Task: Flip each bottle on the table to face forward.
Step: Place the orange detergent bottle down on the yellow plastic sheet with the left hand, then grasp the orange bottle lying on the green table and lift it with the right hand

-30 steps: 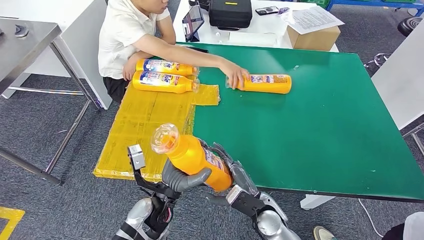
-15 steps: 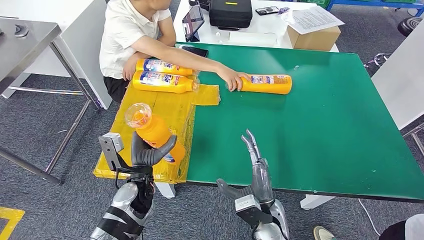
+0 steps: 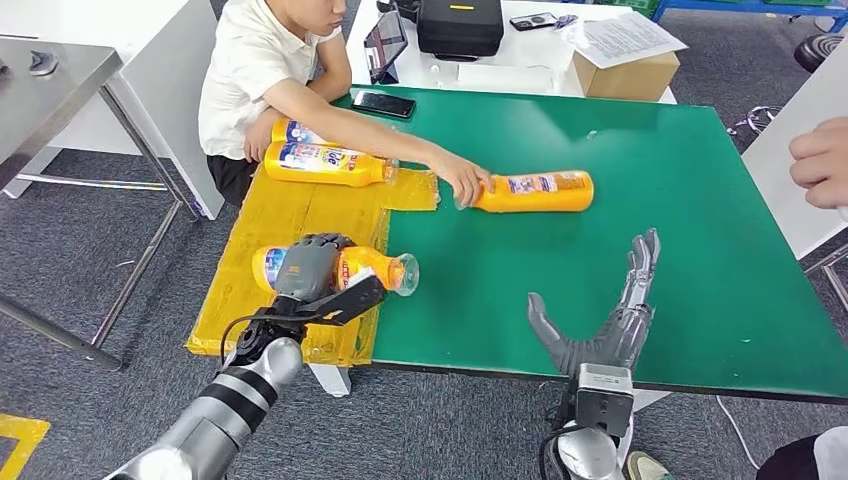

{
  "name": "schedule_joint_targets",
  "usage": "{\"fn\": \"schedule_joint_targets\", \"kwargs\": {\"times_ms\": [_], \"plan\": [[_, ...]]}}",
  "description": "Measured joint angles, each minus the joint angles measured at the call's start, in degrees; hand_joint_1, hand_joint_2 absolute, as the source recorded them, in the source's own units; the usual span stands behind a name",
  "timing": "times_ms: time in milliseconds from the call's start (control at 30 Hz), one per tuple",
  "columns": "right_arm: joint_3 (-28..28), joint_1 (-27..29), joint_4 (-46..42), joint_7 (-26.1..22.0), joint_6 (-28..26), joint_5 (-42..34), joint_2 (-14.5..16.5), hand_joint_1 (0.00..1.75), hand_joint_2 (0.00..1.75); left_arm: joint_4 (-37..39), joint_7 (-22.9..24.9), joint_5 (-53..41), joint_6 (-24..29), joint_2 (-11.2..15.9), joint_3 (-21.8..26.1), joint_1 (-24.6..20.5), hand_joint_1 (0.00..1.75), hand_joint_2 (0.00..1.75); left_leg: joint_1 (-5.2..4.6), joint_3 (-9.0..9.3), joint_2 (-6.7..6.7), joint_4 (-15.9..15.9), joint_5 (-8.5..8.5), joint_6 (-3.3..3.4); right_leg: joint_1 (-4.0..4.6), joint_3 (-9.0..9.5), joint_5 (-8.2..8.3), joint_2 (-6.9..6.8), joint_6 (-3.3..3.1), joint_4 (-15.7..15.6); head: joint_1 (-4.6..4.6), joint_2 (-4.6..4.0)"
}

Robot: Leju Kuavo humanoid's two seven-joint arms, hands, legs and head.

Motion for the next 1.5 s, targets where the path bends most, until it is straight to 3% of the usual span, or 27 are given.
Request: {"fn": "schedule_joint_targets", "kwargs": {"times_ms": [100,233,267,367,400,433,567,967,1233,1367,1500], "plan": [[-0.11,-0.14,0.02,0.00,0.61,-0.48,0.11,0.00,1.75,4.16,1.66,-2.45,-2.37,0.26,-0.92,-2.44,1.39,1.75,0.00,-0.01,-0.02,0.00,0.00,-0.01,0.00,-0.02,0.00,0.00,0.00,0.03,0.00,0.00],[-0.22,-0.41,0.20,0.00,2.13,-1.41,0.30,0.00,1.75,10.25,3.87,-5.05,-10.62,0.46,-1.95,-6.00,1.33,1.75,0.00,-0.03,-0.03,0.00,0.01,-0.01,-0.01,0.00,-0.01,-0.02,0.00,0.03,0.00,0.00],[-0.27,-0.44,0.28,0.00,2.37,-1.59,0.33,0.00,1.75,11.41,3.96,-5.01,-12.08,0.46,-2.04,-6.85,1.20,1.75,0.00,-0.02,-0.03,0.00,0.01,-0.01,-0.01,0.02,-0.01,-0.02,0.00,0.03,0.01,0.00],[-0.44,-0.52,0.58,0.01,2.79,-2.03,0.40,0.00,1.75,14.33,4.03,-4.88,-14.73,0.45,-2.19,-9.05,0.29,1.75,-0.01,0.02,-0.04,0.00,0.00,-0.01,-0.01,0.04,-0.01,-0.02,0.00,0.03,0.01,0.00],[-0.50,-0.53,0.70,0.01,2.95,-2.15,0.42,0.00,1.75,15.19,3.91,-4.68,-15.80,0.45,-2.21,-9.62,0.07,1.75,-0.01,0.03,-0.03,0.00,0.01,-0.01,-0.01,0.04,-0.01,-0.02,0.00,0.04,0.01,0.00],[-0.56,-0.54,0.85,0.00,3.22,-2.31,0.42,0.00,1.75,16.02,3.39,-3.90,-17.65,0.45,-2.15,-10.24,0.00,1.75,-0.01,0.04,-0.03,0.00,0.01,-0.02,-0.01,0.04,-0.01,-0.02,0.00,0.04,0.01,0.00],[-1.00,-0.57,1.76,0.00,4.46,-2.98,0.42,0.00,1.75,18.76,-0.68,3.19,-29.69,0.44,-0.64,-12.58,0.00,1.75,-0.01,0.08,-0.03,0.00,0.07,-0.08,-0.01,0.08,0.00,-0.02,-0.01,0.10,0.01,0.00],[-0.99,-1.82,4.70,0.01,3.71,-4.73,0.33,0.00,1.75,20.20,-4.66,10.69,-41.92,-0.13,1.35,-14.37,0.00,1.75,-0.01,0.09,-0.06,0.00,0.09,-0.09,-0.01,0.08,0.00,-0.03,-0.01,0.13,0.00,0.00],[-0.63,-2.04,5.99,0.00,2.04,-4.72,-0.15,0.00,1.75,16.63,-7.60,11.93,-39.07,-0.90,-0.33,-12.93,0.00,1.75,-0.02,0.03,-0.05,0.00,0.09,-0.09,-0.02,0.01,0.00,-0.03,-0.01,0.13,-0.01,0.00],[-0.64,-1.54,6.07,0.01,1.02,-3.47,-0.69,0.00,1.75,8.90,-12.02,18.82,-34.04,-1.71,-0.41,-8.69,0.00,1.75,-0.03,-0.02,-0.09,0.01,0.07,-0.09,-0.02,-0.02,-0.01,-0.05,0.00,0.12,0.01,0.00],[-0.64,-0.94,6.11,0.00,0.43,-2.74,-1.19,0.00,1.75,0.54,-12.79,22.79,-31.79,-2.50,-0.48,-4.02,0.00,1.75,-0.03,-0.07,-0.08,0.00,0.06,-0.09,-0.02,-0.08,-0.02,-0.04,0.00,0.11,0.00,0.00]]}}
